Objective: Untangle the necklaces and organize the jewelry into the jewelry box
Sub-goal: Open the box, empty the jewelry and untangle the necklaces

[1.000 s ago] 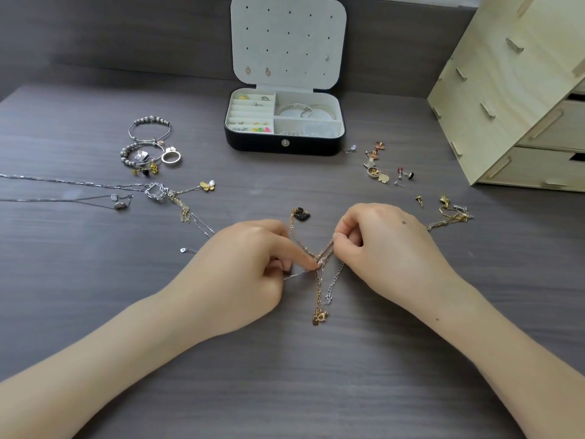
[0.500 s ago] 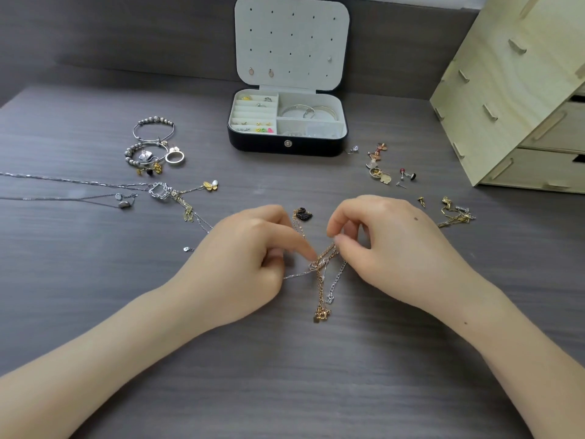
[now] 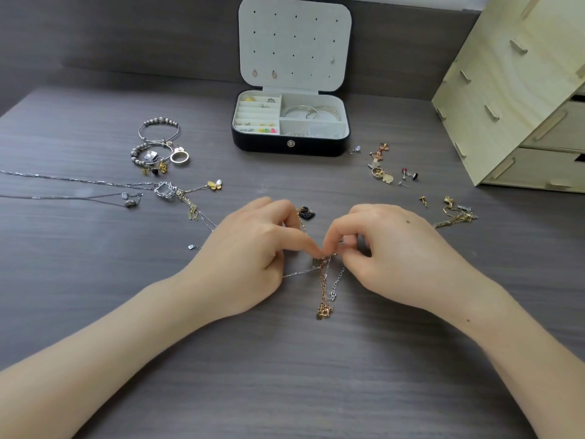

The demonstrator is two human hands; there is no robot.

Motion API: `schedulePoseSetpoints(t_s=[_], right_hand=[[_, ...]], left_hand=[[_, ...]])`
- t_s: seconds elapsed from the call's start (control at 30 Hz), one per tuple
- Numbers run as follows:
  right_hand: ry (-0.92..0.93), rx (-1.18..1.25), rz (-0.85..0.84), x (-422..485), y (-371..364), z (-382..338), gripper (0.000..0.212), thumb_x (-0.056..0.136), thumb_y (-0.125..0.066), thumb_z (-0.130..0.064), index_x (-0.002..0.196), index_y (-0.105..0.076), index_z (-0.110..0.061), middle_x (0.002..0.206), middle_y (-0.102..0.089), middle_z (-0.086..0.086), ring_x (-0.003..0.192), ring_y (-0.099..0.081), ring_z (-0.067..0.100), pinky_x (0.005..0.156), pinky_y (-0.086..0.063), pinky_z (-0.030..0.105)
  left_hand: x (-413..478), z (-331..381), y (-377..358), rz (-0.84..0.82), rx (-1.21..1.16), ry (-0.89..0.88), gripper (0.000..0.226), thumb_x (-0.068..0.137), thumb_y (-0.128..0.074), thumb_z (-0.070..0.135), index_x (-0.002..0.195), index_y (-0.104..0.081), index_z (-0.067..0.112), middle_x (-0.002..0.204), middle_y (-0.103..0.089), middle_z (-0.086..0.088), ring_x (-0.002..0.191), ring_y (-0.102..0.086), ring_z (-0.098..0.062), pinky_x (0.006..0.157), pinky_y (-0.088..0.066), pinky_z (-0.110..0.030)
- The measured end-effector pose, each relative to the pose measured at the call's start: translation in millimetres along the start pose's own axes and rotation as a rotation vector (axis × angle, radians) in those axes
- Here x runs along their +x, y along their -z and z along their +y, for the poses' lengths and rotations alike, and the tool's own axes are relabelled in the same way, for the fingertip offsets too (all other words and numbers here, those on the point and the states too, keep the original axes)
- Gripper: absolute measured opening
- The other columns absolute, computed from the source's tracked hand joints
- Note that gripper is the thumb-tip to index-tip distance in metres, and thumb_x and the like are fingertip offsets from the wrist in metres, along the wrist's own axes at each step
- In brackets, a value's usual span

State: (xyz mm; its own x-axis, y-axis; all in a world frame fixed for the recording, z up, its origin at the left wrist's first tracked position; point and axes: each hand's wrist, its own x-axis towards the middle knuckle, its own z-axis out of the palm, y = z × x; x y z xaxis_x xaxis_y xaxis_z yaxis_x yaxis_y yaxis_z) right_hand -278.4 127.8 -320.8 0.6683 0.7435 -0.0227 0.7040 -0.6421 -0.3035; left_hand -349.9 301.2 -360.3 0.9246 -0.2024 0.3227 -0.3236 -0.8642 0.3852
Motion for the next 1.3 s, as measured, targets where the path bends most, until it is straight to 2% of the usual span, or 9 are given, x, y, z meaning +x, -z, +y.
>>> schedulePoseSetpoints(t_s=[0.13, 0.33, 0.47, 0.6, 0.7, 0.8, 1.0, 1.17, 1.3], right_hand=[[-0.004, -0.018, -0.016, -0.8, 1.6, -0.4, 0.025, 0.084, -0.051, -0.016, 0.077, -0.06, -0.039, 0.072, -0.045, -0.016, 0.077, -0.041, 0.008, 0.058, -0.022, 0.006], [0.013, -0.022, -0.077, -2.3, 4.3, 0.8, 0.027, 0.084, -0.05, -0.015, 0.072, -0.058, -0.037, 0.069, -0.048, -0.014, 0.072, -0.043, 0.008, 0.058, -0.031, 0.017], [0.015, 0.004, -0.101, -2.0, 5.4, 2.6, 0.027, 0.084, -0.051, -0.014, 0.073, -0.063, -0.036, 0.067, -0.048, -0.015, 0.065, -0.041, 0.002, 0.058, -0.029, 0.014], [-0.027, 0.176, -0.054, 8.3, 3.8, 4.6, 0.023, 0.083, -0.055, -0.015, 0.078, -0.064, -0.036, 0.06, -0.053, -0.015, 0.061, -0.047, 0.002, 0.061, -0.036, 0.024], [-0.061, 0.194, 0.075, 27.3, -1.7, 2.9, 0.011, 0.088, -0.057, -0.029, 0.095, -0.065, -0.032, 0.069, -0.056, -0.014, 0.065, -0.047, 0.004, 0.067, -0.037, 0.025], [-0.063, 0.106, 0.096, 44.2, -9.3, 0.2, 0.029, 0.089, -0.056, -0.042, 0.113, -0.062, -0.026, 0.082, -0.054, -0.012, 0.08, -0.044, 0.008, 0.073, -0.035, 0.026], [-0.057, 0.133, 0.066, 57.6, -15.1, 0.9, 0.014, 0.086, -0.063, -0.034, 0.096, -0.058, -0.026, 0.081, -0.052, -0.01, 0.08, -0.044, 0.011, 0.071, -0.034, 0.026], [-0.087, 0.242, 0.057, 41.4, -10.3, 7.7, 0.021, 0.08, -0.068, -0.039, 0.086, -0.053, -0.027, 0.076, -0.058, -0.008, 0.068, -0.047, 0.005, 0.065, -0.034, 0.027], [-0.098, 0.251, -0.026, 24.2, -4.9, 8.0, 0.023, 0.074, -0.073, -0.042, 0.08, -0.054, -0.029, 0.073, -0.056, -0.01, 0.063, -0.045, 0.001, 0.061, -0.033, 0.025]], left_hand=[[1.5, 1.4, 2.3, 0.014, 0.057, -0.001, 0.06, 0.066, -0.022, 0.011, 0.087, -0.074, 0.03, 0.077, -0.055, 0.002, 0.066, -0.048, -0.022, 0.058, -0.033, -0.024], [3.7, -1.9, 5.5, 0.047, 0.165, -0.008, 0.057, 0.063, -0.023, 0.009, 0.082, -0.074, 0.026, 0.074, -0.056, -0.003, 0.06, -0.047, -0.026, 0.056, -0.029, -0.025], [3.6, -2.0, 5.2, 0.055, 0.176, -0.018, 0.057, 0.063, -0.024, 0.009, 0.083, -0.074, 0.026, 0.074, -0.056, -0.003, 0.06, -0.047, -0.025, 0.056, -0.031, -0.024], [3.1, -1.7, 5.4, 0.07, 0.128, -0.021, 0.059, 0.063, -0.024, 0.008, 0.085, -0.075, 0.028, 0.076, -0.055, -0.001, 0.062, -0.044, -0.022, 0.058, -0.028, -0.024], [3.3, 0.1, 6.9, 0.071, 0.097, -0.035, 0.06, 0.063, -0.024, 0.008, 0.086, -0.076, 0.027, 0.076, -0.056, -0.002, 0.062, -0.043, -0.021, 0.058, -0.029, -0.025], [3.1, -0.2, 7.0, 0.038, 0.098, -0.062, 0.059, 0.064, -0.025, 0.008, 0.087, -0.076, 0.028, 0.075, -0.055, -0.001, 0.063, -0.044, -0.021, 0.059, -0.025, -0.022], [3.5, -1.4, 10.4, -0.022, 0.11, -0.088, 0.059, 0.065, -0.024, 0.01, 0.084, -0.076, 0.029, 0.074, -0.056, -0.001, 0.061, -0.047, -0.024, 0.057, -0.022, -0.021], [2.9, -2.3, 12.7, -0.041, 0.104, -0.081, 0.061, 0.065, -0.023, 0.01, 0.086, -0.076, 0.032, 0.073, -0.056, 0.001, 0.061, -0.048, -0.023, 0.055, -0.026, -0.023], [2.9, -2.7, 13.8, -0.064, 0.096, -0.071, 0.062, 0.065, -0.023, 0.01, 0.087, -0.076, 0.034, 0.074, -0.055, 0.003, 0.062, -0.045, -0.02, 0.052, -0.017, -0.015]])
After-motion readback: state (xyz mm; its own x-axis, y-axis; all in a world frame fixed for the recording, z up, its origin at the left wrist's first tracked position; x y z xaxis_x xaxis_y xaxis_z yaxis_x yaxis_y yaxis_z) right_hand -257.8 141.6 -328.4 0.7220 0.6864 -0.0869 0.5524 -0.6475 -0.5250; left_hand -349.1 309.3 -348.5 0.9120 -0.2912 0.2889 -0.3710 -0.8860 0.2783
